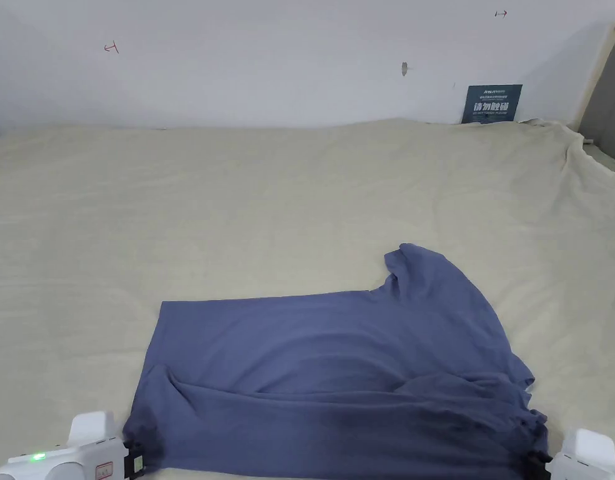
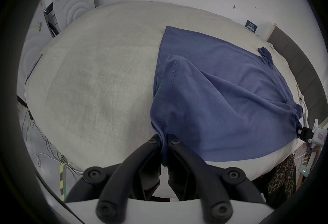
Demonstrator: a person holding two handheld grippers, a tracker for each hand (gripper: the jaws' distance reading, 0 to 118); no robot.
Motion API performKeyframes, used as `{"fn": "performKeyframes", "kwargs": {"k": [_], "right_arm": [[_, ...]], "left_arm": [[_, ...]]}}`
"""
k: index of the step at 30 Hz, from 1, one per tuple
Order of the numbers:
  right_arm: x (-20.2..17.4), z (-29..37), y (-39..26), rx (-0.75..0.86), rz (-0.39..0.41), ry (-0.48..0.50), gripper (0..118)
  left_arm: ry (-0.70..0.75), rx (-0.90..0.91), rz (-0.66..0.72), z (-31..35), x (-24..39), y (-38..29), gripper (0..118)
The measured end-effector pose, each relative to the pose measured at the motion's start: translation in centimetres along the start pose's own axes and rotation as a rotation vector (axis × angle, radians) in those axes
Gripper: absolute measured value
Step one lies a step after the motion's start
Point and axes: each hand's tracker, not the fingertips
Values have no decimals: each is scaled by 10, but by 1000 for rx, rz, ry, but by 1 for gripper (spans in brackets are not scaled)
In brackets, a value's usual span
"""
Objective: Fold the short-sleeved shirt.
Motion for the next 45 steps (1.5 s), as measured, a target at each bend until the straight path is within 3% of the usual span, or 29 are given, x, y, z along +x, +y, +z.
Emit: {"fn": "performKeyframes", "kwargs": {"k": [2,4,6,7,12,16,22,24,26,27,29,30,31,32,39,45], "right_arm": [[-2,4,3,-2,2,-3,31],[-8,15,12,4,23,-22,36],[-13,34,21,91,44,-16,72],[-18,47,29,139,47,-8,83],[-48,111,74,372,101,41,85],[-76,153,99,526,130,90,85],[-111,184,111,676,203,81,85],[-117,185,113,725,227,58,85],[-123,187,112,757,247,48,83],[-126,187,111,771,254,50,78],[-128,186,111,794,261,47,52],[-130,185,111,804,263,42,35],[-131,184,111,810,266,42,6],[-130,181,114,808,265,46,0],[-130,166,126,794,270,62,0],[-132,143,143,756,277,65,0]], "left_arm": [[3,-1,32,3,1,2,39],[-7,-2,109,9,0,7,45],[-39,43,143,26,4,14,83],[-75,99,131,38,7,18,99],[-54,339,50,98,34,51,103],[-68,505,7,135,55,76,115],[-100,691,-12,171,82,95,115],[-62,749,-21,174,92,96,113],[-26,795,-58,174,101,95,102],[-20,824,-87,173,104,92,88],[-5,868,-127,172,110,89,40],[1,869,-145,170,112,88,19],[-6,859,-149,168,113,88,2],[-34,850,-160,166,112,89,0],[-97,750,-96,140,103,111,0],[-137,535,-50,88,84,167,0]]}}
